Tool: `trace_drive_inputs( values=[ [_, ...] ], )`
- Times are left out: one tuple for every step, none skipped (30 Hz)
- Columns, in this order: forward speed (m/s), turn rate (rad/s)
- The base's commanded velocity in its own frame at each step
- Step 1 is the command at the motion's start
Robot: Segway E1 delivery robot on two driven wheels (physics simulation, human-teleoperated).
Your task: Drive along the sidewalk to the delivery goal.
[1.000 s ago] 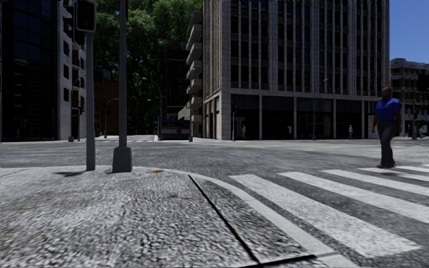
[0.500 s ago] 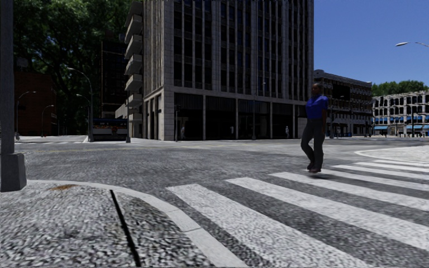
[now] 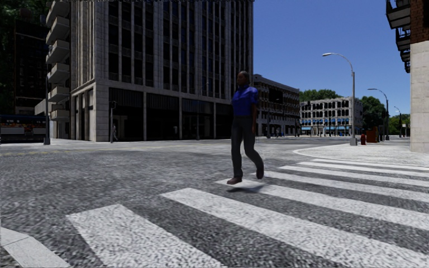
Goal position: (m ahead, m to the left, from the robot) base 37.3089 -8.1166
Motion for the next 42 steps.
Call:
trace_drive_inputs(
  values=[
    [1.52,-0.62],
    [1.52,-0.62],
    [1.52,-0.62],
    [1.52,-0.62],
    [1.52,-0.62],
    [1.52,-0.62],
    [1.52,-0.62],
    [1.52,-0.62],
    [1.52,-0.62],
    [1.52,-0.62],
    [1.52,-0.62],
    [1.52,-0.62],
    [1.52,-0.62],
    [1.52,-0.62],
    [1.52,-0.62],
    [1.52,-0.62],
    [1.52,-0.62],
    [1.52,-0.62],
    [1.52,-0.62],
    [1.52,-0.62],
    [1.52,-0.62],
    [1.52,-0.62],
    [1.52,-0.62],
    [1.52,-0.62],
    [1.52,-0.62],
    [1.52,-0.62],
    [1.52,-0.62],
    [1.52,-0.62],
    [1.52,-0.62],
    [1.52,-0.62],
    [1.52,-0.62],
    [1.52,-0.62],
    [1.52,-0.62],
    [1.52,-0.62],
    [1.52,-0.62],
    [1.52,-0.62],
    [1.52,-0.62],
    [1.52,-0.62],
    [1.52,-0.62],
    [1.52,-0.62],
    [1.52,-0.62],
    [1.52,-0.62]
  ],
)
